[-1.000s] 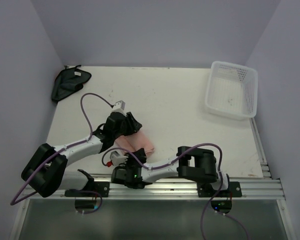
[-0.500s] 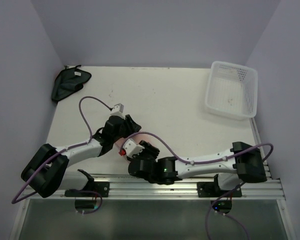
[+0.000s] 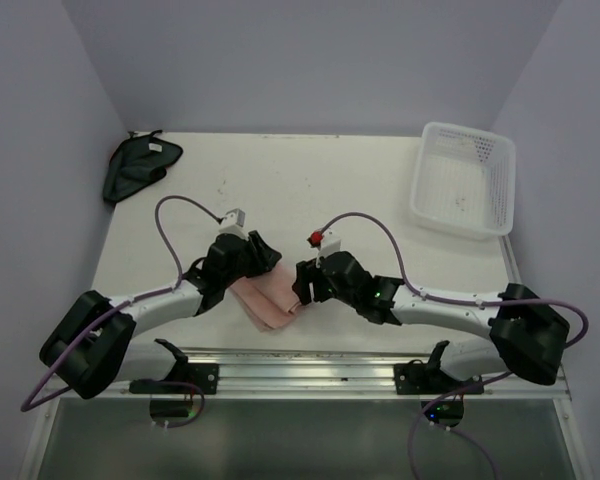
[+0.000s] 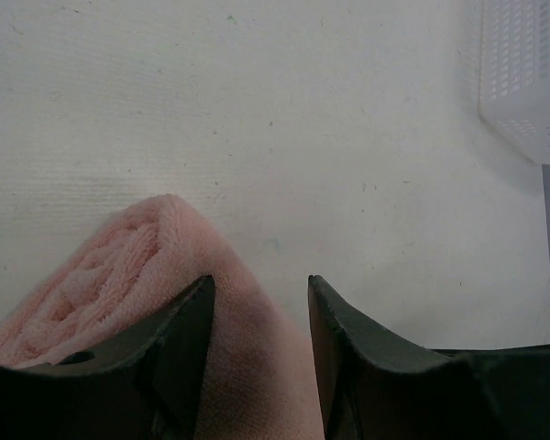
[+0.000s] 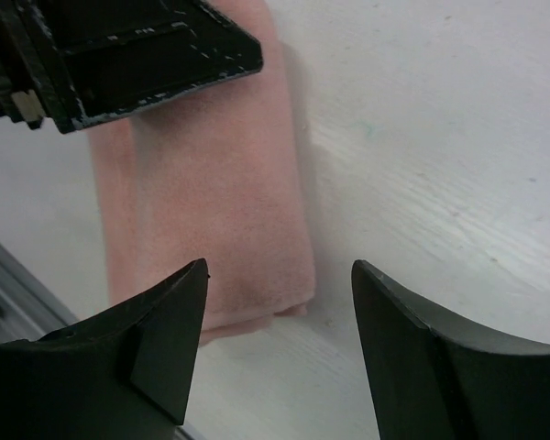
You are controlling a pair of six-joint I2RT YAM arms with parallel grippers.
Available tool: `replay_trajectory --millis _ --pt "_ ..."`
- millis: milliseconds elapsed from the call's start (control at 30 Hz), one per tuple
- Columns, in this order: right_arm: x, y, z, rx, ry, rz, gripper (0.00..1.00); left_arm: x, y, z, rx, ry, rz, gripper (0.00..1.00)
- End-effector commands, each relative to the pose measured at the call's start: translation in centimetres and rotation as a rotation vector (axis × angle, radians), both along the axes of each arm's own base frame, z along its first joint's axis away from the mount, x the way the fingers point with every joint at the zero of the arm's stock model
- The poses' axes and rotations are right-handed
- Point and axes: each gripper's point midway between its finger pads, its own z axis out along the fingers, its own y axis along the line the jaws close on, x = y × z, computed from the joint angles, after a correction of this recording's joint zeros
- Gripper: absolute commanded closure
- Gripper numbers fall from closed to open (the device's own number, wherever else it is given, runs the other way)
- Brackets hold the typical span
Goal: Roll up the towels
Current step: Roll the towel
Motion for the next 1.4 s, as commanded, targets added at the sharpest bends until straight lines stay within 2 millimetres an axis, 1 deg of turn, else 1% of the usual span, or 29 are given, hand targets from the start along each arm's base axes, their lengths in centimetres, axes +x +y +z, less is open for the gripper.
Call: replay_trajectory --millis 0,100,133,233,367,400,467,533,567,600,700,733,767,800,833,900,933,967,1000,1033,1067,1100,1133,1167,1200,1233,1267,1300,1367 --pt "-1.6 4.5 1.7 0.266 0.127 0.121 0.32 -2.0 1.8 -3.4 0.081 0.109 0.014 0.5" --pt "-1.4 4.9 0.8 0.299 0.17 0.125 0.31 -2.0 1.8 -3.3 0.078 0.107 0.013 0.5" --pt "-1.3 5.1 -0.1 0.279 0.186 0.121 0.31 -2.1 1.8 -3.3 0.079 0.108 0.013 0.5" --pt "-1.1 4.9 -2.0 0.236 0.204 0.11 0.31 -2.1 1.8 -3.1 0.079 0.105 0.012 0.5" --pt "-0.9 4.5 -3.5 0.172 0.197 0.106 0.31 -2.3 1.9 -3.1 0.079 0.105 0.012 0.5" --pt "-0.9 4.4 -3.6 0.161 0.2 0.109 0.33 -2.3 2.0 -3.2 0.078 0.107 0.013 0.5" --pt "-0.9 4.3 -3.5 0.145 0.189 0.12 0.38 -2.3 1.9 -3.1 0.076 0.103 0.013 0.5" --pt "-0.9 4.1 -3.5 0.127 0.183 0.122 0.5 -2.2 1.9 -2.9 0.072 0.1 0.013 0.5" --pt "-0.8 4.1 -3.0 0.125 0.166 0.131 0.56 -2.1 1.8 -2.8 0.069 0.098 0.014 0.5" --pt "-0.9 3.9 -2.9 0.112 0.167 0.133 0.67 -2.0 1.7 -2.8 0.069 0.096 0.012 0.5" --pt "-0.4 3.3 -2.2 0.073 0.116 0.116 0.81 -1.7 1.5 -2.2 0.068 0.086 0.011 0.5" --pt "-0.6 3.4 -1.9 0.06 0.097 0.123 0.88 -1.3 1.3 -1.5 0.067 0.069 0.006 0.5" --pt "-0.6 3.3 -1.7 0.033 0.07 0.131 0.9 -1.1 1.2 -1.3 0.071 0.065 0.006 0.5" --pt "-0.1 2.6 -1.5 -0.009 0.031 0.096 0.94 -0.9 1.4 -1.2 0.086 0.068 0.011 0.5" --pt "-0.7 3.0 -1.1 -0.036 -0.004 0.11 0.95 -0.3 1.2 -0.2 0.087 0.045 0.01 0.5" --pt "-1.0 2.5 -1.0 -0.133 -0.083 0.114 0.95 0.2 1.1 0.9 0.091 0.027 0.011 0.49" --pt "-1.3 2.5 -0.8 -0.181 -0.14 0.096 0.96 0.8 0.8 2.1 0.081 0.003 0.013 0.49" --pt "-1.4 2.6 -0.4 -0.214 -0.181 0.103 0.96 1.0 0.6 2.8 0.074 -0.009 0.012 0.49" --pt "-1.6 2.5 -0.5 -0.252 -0.201 0.099 0.96 1.2 0.6 3.3 0.074 -0.016 0.012 0.49" --pt "-2.2 2.8 -0.7 -0.29 -0.23 0.107 0.96 1.4 0.4 3.7 0.07 -0.023 0.012 0.49" --pt "-1.6 2.6 -0.1 -0.328 -0.282 0.07 0.96 1.8 0.2 4.6 0.062 -0.039 0.011 0.49" --pt "-1.7 2.3 -0.1 -0.37 -0.305 0.058 0.96 1.9 0.1 5.0 0.059 -0.043 0.01 0.49" --pt "-2.0 3.2 0.6 -0.376 -0.335 0.061 0.96 2.1 -0.1 5.5 0.053 -0.052 0.007 0.49" --pt "-1.7 2.5 -0.2 -0.467 -0.368 0.038 0.96 2.1 -0.2 5.9 0.046 -0.06 0.004 0.48" --pt "-1.8 2.2 -0.3 -0.516 -0.385 0.035 0.97 2.1 -0.2 6.0 0.044 -0.059 0.002 0.48" --pt "-2.3 2.6 -0.5 -0.55 -0.41 0.048 0.97 2.0 -0.2 6.0 0.04 -0.059 0.002 0.48" --pt "-2.0 2.9 -0.3 -0.599 -0.447 0.026 0.97 1.9 -0.2 6.2 0.033 -0.062 0.0 0.48" --pt "-2.2 2.6 -0.7 -0.654 -0.458 0.028 0.98 1.8 -0.2 6.2 0.031 -0.061 -0.001 0.48" --pt "-2.6 3.6 0.0 -0.691 -0.501 0.021 0.99 1.3 -0.1 5.8 0.026 -0.049 -0.006 0.48"
